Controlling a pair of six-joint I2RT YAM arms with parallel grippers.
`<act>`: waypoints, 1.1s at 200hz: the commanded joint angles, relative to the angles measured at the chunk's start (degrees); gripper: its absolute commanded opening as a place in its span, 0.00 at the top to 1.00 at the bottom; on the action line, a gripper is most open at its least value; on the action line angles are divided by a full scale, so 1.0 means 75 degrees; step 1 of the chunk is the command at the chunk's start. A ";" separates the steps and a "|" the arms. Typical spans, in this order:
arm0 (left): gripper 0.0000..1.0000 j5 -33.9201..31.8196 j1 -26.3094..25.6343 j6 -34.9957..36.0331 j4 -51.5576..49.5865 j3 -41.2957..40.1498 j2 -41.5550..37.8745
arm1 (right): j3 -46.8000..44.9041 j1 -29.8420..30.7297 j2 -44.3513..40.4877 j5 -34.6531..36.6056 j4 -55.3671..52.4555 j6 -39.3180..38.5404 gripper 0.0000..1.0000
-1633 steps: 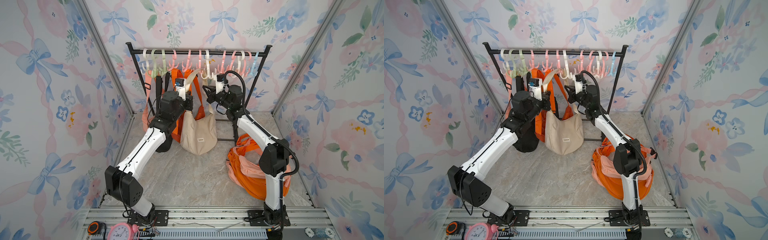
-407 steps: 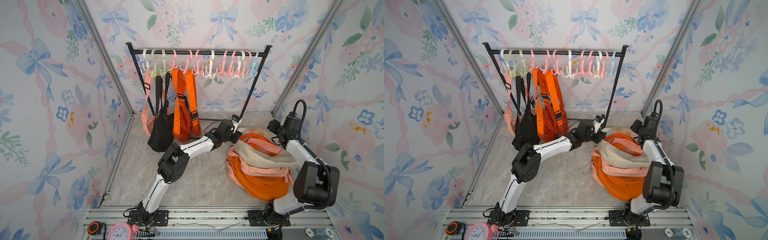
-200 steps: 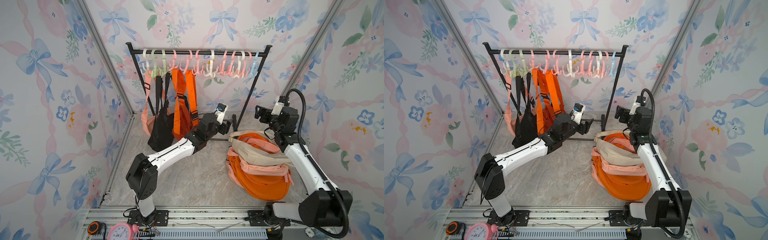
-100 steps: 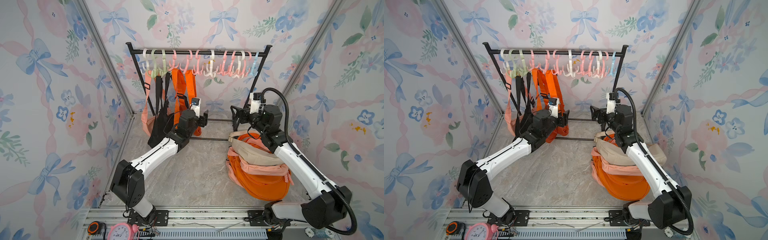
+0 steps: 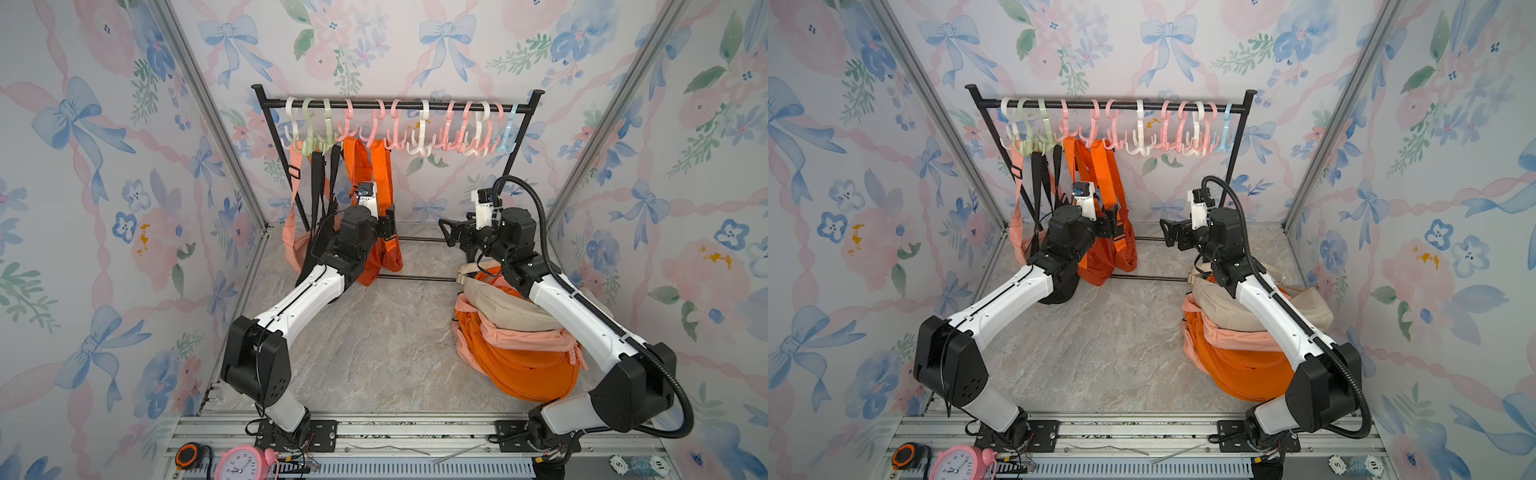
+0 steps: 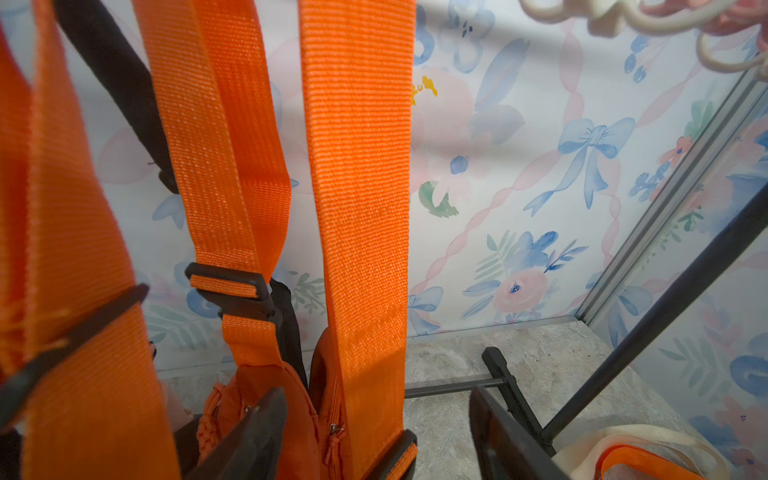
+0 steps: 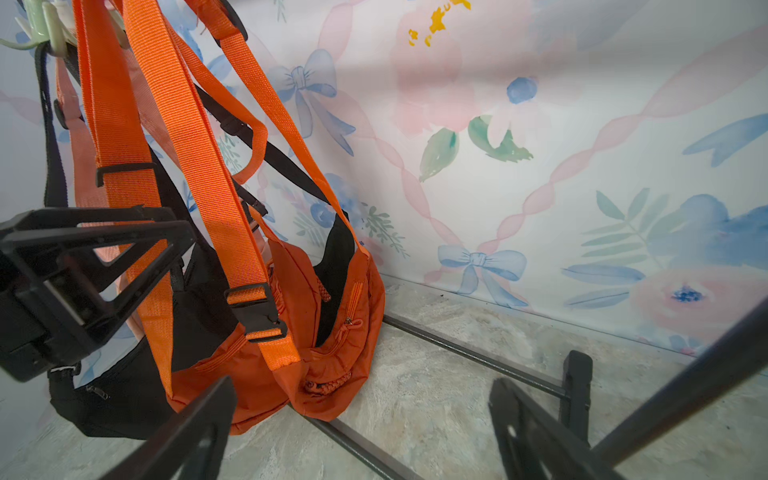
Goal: Take the bag off the hook
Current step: Pick up the bag from the hook.
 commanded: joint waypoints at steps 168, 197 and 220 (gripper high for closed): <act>1.00 0.1377 0.0223 -0.0400 -0.0223 0.1841 0.1260 | 0.0550 0.0073 0.1187 -0.0508 0.0924 -0.0184 0.04; 1.00 0.1503 0.0229 -0.0386 -0.0224 0.1574 0.0850 | 0.0676 0.0087 0.1580 -0.0819 0.1332 -0.0135 0.04; 1.00 0.1531 0.0223 -0.0374 -0.0213 0.1308 0.0480 | 0.1005 0.0099 0.1987 -0.1134 0.1596 -0.0140 0.03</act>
